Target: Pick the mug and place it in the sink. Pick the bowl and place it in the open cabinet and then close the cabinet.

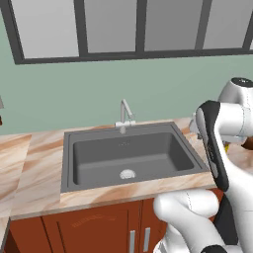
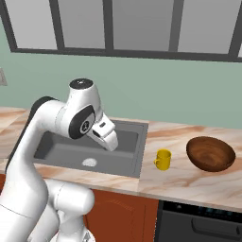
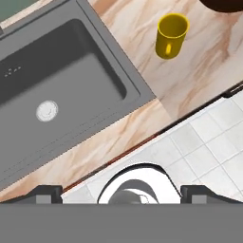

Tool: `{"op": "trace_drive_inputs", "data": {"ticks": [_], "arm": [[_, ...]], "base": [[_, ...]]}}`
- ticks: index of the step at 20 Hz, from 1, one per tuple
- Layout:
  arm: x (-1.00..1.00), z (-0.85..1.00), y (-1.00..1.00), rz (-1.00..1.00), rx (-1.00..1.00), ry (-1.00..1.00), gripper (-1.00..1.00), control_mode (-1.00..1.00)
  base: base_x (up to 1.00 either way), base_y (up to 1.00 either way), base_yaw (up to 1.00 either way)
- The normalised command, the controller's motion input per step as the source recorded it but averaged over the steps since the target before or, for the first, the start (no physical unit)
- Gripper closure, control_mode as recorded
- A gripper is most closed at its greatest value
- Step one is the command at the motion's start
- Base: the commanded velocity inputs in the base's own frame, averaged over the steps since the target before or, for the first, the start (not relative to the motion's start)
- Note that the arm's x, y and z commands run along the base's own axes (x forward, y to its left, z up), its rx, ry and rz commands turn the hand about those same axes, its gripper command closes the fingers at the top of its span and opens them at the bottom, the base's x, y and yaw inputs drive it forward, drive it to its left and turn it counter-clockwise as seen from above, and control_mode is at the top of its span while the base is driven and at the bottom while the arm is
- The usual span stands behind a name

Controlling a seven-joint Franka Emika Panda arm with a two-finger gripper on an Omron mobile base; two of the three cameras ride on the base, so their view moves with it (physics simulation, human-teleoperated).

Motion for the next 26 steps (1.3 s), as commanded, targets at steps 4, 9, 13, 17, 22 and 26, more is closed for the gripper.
{"op": "trace_drive_inputs", "data": {"ticks": [4,9,13,17,22,26], "arm": [[0.0,-0.28,-0.51,-0.17,0.02,0.07,-1.0,-1.0],[0.0,-0.31,-0.49,-0.11,0.0,0.02,-1.0,-1.0],[0.0,-0.33,-0.44,-0.03,0.0,0.02,-1.0,-1.0],[0.04,-0.28,-0.39,0.0,0.0,0.04,-1.0,-1.0],[0.12,-0.14,-0.36,0.0,0.01,0.05,-1.0,-1.0],[0.25,-0.01,-0.21,0.0,0.0,0.05,-1.0,-1.0]], "base": [[0.0,0.0,0.0],[0.0,0.0,0.0],[0.0,0.0,0.0],[0.0,0.0,0.0],[0.0,0.0,0.0],[0.0,0.0,0.0]]}}
